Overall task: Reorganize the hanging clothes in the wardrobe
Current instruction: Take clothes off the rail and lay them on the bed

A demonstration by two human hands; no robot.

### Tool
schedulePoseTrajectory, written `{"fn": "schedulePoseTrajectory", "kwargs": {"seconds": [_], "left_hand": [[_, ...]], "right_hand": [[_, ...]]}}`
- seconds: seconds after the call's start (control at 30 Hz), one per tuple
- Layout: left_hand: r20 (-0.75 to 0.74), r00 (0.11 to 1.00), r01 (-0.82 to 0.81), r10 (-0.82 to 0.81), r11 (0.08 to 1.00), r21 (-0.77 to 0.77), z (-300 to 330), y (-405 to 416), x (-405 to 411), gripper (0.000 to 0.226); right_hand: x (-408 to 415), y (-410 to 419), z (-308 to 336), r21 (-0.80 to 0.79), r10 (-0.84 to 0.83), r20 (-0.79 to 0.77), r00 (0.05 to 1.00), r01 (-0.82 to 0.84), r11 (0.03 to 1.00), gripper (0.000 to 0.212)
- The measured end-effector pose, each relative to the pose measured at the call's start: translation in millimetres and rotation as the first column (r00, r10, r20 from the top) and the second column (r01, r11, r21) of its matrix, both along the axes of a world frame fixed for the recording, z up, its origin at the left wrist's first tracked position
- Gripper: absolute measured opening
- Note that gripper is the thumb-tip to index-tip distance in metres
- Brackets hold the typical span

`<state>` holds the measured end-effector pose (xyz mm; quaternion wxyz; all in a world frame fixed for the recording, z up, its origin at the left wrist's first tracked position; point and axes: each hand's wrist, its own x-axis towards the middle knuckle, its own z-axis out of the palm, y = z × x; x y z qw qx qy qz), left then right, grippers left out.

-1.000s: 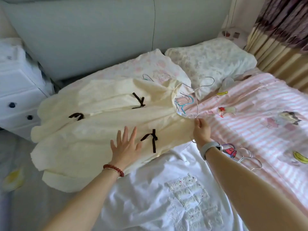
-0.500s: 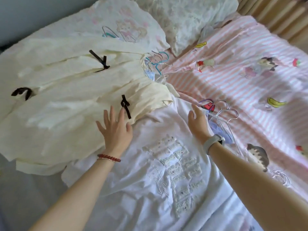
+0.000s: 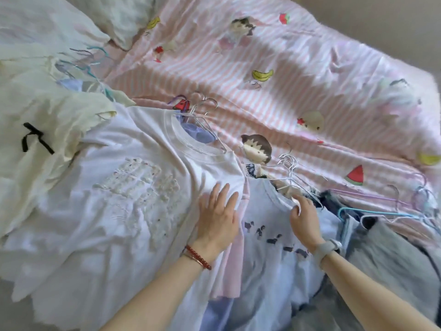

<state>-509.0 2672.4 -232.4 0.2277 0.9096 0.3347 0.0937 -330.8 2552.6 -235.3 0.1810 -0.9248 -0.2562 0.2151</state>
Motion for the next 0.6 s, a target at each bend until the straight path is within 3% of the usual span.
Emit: {"fn": "schedulePoseTrajectory", "kwargs": {"seconds": [0.1,0.2,0.3,0.37,0.6], "left_hand": [[-0.048,0.989,0.144,-0.141,0.989,0.046,-9.2,-40.1,30.3,0.035],[-0.224,0.949,0.255,-0.223,0.958,0.128,-26.8,-61.7,46.5,0.039],[-0.371,0.919,0.187,-0.132,0.976,0.116,-38.2,-60.4,46.4,0.053],[-0.361,0.932,0.088,-0.04,0.989,0.116,-39.0,-52.6,43.5,0.054],[-0.422,0.902,-0.015,0.092,0.983,0.182,-27.5,-33.7,29.6,0.053]], "right_hand": [[38.1,-36.6,-13.7,-0.084,-0.019,-0.002,1.0,0.019,0.996,0.039],[70.4,-47.8,-30.3,-0.133,0.041,0.004,0.999,-0.04,0.99,0.043],[86.6,-46.1,-44.9,-0.193,0.092,0.048,0.995,-0.081,0.978,0.044],[89.4,-44.7,-50.3,-0.203,0.084,0.086,0.993,-0.065,0.977,0.044],[95.6,-52.9,-49.0,-0.013,-0.009,0.062,0.998,0.01,1.0,0.027]]}}
